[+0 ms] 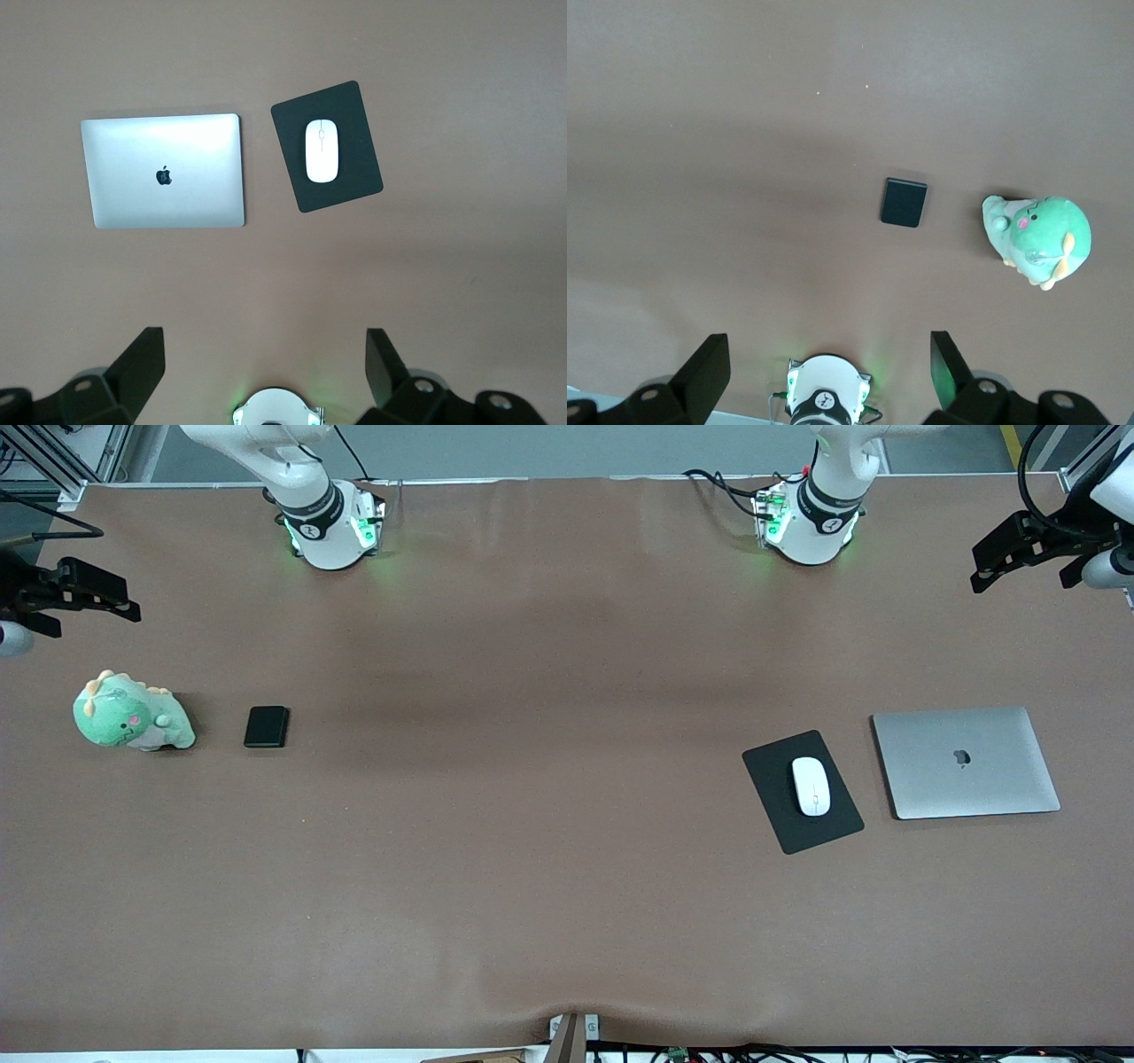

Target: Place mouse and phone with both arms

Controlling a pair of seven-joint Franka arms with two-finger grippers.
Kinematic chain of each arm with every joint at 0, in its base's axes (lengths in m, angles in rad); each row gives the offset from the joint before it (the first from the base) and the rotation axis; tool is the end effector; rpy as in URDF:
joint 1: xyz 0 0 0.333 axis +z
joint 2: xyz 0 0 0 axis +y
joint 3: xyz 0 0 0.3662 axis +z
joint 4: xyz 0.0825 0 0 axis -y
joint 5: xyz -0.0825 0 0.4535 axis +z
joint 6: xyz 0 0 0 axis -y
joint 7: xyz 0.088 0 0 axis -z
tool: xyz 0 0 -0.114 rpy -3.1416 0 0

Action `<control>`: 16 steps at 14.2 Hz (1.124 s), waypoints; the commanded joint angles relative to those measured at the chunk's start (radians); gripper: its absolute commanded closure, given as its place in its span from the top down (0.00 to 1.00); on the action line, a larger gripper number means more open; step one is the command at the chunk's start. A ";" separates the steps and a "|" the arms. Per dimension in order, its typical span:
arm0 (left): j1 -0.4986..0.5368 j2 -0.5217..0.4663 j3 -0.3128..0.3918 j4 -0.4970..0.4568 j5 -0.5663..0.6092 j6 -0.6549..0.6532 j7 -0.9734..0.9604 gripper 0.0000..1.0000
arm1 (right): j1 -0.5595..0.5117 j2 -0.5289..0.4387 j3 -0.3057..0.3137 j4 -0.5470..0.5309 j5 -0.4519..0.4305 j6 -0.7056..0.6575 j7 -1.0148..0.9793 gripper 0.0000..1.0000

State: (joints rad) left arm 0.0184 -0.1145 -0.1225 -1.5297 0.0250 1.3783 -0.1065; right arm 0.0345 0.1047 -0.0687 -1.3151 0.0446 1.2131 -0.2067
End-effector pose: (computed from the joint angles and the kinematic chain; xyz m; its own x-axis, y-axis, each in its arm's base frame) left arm 0.5562 -0.0601 0.7404 0.9994 0.0085 -0.0333 0.0071 -0.9991 -0.0424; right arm 0.6188 -0.0121 0.7090 0.9634 0.1865 -0.1928 0.1743 -0.9816 -0.0781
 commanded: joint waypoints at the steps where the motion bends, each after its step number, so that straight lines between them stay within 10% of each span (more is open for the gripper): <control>1: 0.005 0.001 -0.008 0.010 0.023 -0.013 0.019 1.00 | 0.009 -0.075 -0.016 -0.101 -0.012 0.043 -0.028 1.00; 16: 0.006 0.001 -0.006 0.013 0.023 -0.013 0.024 1.00 | 0.016 -0.168 -0.006 -0.213 -0.093 0.094 -0.034 1.00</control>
State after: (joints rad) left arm 0.0201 -0.1145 -0.1225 -1.5297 0.0251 1.3783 -0.1064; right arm 0.0378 -0.0302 -0.0742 -1.4880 0.0038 1.2870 -0.2285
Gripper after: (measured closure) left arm 0.000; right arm 0.000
